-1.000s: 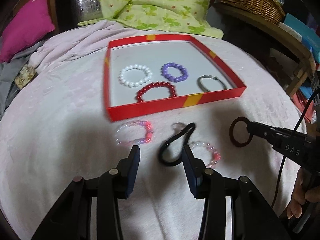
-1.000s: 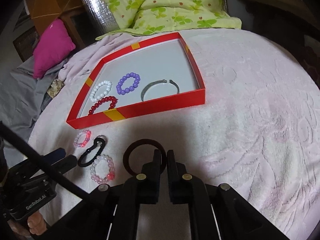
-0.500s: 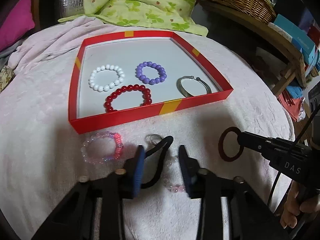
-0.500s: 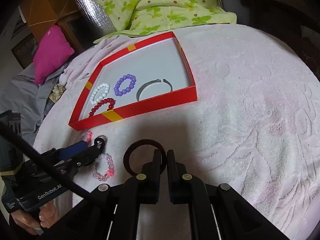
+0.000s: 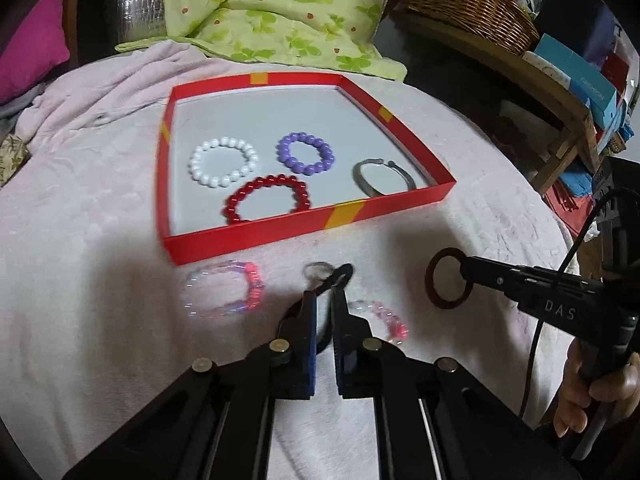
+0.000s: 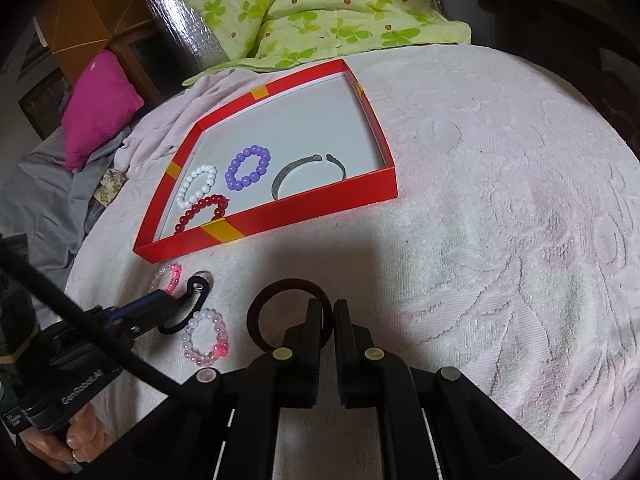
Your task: Organize jewelry
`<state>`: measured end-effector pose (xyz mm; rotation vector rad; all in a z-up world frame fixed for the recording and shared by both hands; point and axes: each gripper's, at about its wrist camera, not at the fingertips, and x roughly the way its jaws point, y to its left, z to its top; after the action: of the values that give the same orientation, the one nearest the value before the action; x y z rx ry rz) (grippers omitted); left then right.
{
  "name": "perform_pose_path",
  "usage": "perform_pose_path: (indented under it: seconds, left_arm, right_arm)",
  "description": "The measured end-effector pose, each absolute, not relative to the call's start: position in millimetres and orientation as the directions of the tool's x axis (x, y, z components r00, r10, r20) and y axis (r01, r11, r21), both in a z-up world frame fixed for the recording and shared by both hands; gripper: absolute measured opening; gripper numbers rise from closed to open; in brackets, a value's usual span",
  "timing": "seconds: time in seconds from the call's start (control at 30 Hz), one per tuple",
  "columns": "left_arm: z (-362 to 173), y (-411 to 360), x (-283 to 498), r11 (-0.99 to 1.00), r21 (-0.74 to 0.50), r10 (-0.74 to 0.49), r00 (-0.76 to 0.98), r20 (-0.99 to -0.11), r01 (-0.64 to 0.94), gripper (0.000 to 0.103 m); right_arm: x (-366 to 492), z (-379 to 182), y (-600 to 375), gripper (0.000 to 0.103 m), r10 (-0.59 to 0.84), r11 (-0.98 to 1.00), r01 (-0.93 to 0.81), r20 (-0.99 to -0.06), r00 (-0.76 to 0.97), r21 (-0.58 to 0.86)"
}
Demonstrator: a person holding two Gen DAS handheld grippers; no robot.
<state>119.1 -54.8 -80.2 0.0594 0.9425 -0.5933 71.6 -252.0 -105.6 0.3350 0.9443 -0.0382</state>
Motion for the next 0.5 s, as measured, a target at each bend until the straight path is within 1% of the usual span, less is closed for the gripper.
perform_pose_path:
  seconds: [0.17, 0.2, 0.27, 0.3, 0.5]
  left_arm:
    - [-78.0, -49.9, 120.5, 0.844, -0.205, -0.449, 0.446, -0.774, 0.495, 0.008]
    - [-78.4, -51.6, 120.5, 0.843, -0.203, -0.449, 0.442, -0.777, 0.498, 0.009]
    - [-80.4, -56.6, 120.6, 0.84, -0.205, -0.448, 0.431, -0.783, 0.502, 0.021]
    - [-81.6, -59.2, 120.9, 0.839, -0.204, -0.448, 0.428, -0.785, 0.504, 0.029]
    - [-91.6, -74.1, 125.2, 0.837, -0.196, -0.437, 0.409, -0.801, 0.511, 0.03]
  right_arm:
    - [73.1, -107.1, -248.6, 0.007, 0.112, 0.949, 0.175, -0.8, 0.589, 0.262]
    - [73.5, -107.8, -247.9, 0.007, 0.109, 0.95, 0.176, -0.802, 0.587, 0.258]
    - [73.7, -109.0, -249.0, 0.007, 0.115, 0.948, 0.178, -0.805, 0.582, 0.264]
    - [73.8, -109.5, -250.2, 0.008, 0.118, 0.946, 0.181, -0.807, 0.578, 0.268]
    - [71.4, -112.3, -261.6, 0.008, 0.128, 0.932, 0.213, -0.817, 0.562, 0.293]
